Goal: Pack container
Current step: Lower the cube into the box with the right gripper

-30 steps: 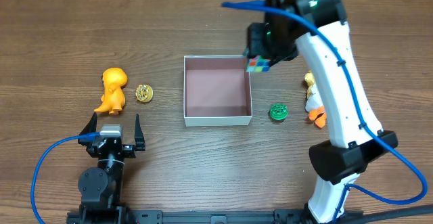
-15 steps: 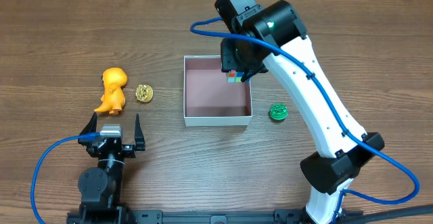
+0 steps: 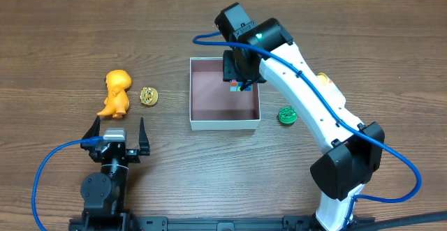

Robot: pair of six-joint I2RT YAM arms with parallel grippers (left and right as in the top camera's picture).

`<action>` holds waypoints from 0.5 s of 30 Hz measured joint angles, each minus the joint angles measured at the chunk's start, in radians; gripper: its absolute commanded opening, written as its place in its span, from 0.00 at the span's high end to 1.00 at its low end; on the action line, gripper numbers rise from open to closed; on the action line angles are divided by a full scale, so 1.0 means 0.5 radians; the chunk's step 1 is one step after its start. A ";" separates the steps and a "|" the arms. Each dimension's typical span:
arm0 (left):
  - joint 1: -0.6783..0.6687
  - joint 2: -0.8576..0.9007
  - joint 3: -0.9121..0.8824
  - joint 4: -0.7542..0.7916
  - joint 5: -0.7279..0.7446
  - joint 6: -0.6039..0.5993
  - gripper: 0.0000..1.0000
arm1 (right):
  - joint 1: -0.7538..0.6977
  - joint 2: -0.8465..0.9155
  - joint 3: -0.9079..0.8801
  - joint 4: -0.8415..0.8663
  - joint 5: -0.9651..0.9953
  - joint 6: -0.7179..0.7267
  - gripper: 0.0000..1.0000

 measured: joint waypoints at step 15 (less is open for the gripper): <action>0.000 0.000 0.000 0.000 0.000 0.000 0.00 | 0.000 -0.002 -0.269 0.417 -0.031 0.006 0.76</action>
